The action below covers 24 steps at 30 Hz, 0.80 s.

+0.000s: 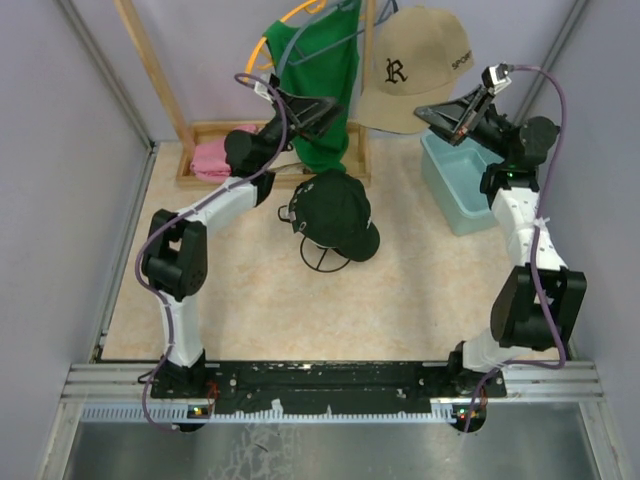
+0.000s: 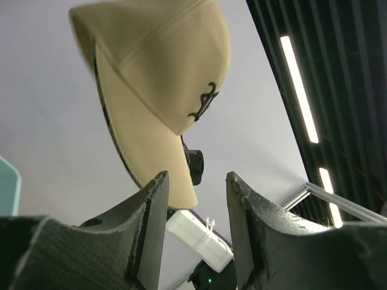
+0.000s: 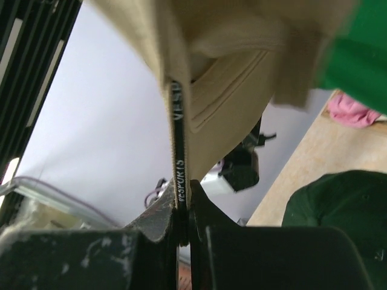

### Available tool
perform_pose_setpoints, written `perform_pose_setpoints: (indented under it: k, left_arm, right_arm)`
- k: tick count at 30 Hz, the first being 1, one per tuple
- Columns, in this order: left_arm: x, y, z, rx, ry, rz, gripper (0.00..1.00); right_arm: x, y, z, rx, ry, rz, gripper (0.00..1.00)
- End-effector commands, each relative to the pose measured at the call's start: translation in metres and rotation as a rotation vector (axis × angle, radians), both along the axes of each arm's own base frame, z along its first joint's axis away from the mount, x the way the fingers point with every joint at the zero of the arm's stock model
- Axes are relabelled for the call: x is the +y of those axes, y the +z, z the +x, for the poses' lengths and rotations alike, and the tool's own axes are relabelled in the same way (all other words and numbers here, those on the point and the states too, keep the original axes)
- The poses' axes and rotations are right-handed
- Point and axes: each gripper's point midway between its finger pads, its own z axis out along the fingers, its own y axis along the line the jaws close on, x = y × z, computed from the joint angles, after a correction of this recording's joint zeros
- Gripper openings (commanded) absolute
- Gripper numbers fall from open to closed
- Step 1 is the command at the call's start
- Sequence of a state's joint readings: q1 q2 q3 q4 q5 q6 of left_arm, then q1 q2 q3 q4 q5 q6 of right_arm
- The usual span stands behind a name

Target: Stack the hats

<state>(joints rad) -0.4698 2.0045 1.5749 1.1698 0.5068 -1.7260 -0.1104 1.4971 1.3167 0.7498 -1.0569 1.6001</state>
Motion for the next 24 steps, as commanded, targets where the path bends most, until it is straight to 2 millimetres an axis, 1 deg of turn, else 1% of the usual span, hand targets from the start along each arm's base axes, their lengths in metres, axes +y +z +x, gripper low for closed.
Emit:
perform_pose_setpoints:
  k: [1,3,6,9,12,17,19,22,24]
  left_arm:
    - [0.026,0.016,-0.041,-0.178,-0.12,0.047,0.5]
    - [0.027,0.015,-0.046,-0.2,-0.155,0.074,0.52]
    - [0.029,0.012,-0.051,-0.219,-0.225,0.1,0.53]
    - [0.03,0.004,-0.056,-0.23,-0.26,0.144,0.55]
    - [0.03,-0.006,-0.066,-0.222,-0.313,0.172,0.58]
    - [0.031,-0.026,-0.077,-0.178,-0.358,0.198,0.59]
    - [0.032,-0.033,-0.08,-0.167,-0.361,0.219,0.59]
    - [0.032,-0.038,-0.082,-0.153,-0.356,0.232,0.6]
    - [0.032,-0.037,-0.081,-0.151,-0.348,0.228,0.61]
  right_arm:
    - [0.007,0.016,-0.037,-0.077,0.182,-0.026,0.0]
    - [0.015,0.009,-0.041,-0.064,0.214,-0.045,0.0]
    - [0.026,0.003,-0.047,-0.04,0.253,-0.064,0.0]
    - [0.027,0.008,-0.056,-0.045,0.255,-0.061,0.0]
    - [0.029,0.011,-0.064,-0.05,0.257,-0.054,0.0]
    - [0.031,0.013,-0.073,-0.056,0.264,-0.049,0.0]
    - [0.031,0.019,-0.077,-0.077,0.262,-0.052,0.0]
    - [0.033,0.025,-0.08,-0.089,0.264,-0.049,0.0]
    - [0.036,0.027,-0.083,-0.088,0.276,-0.047,0.0]
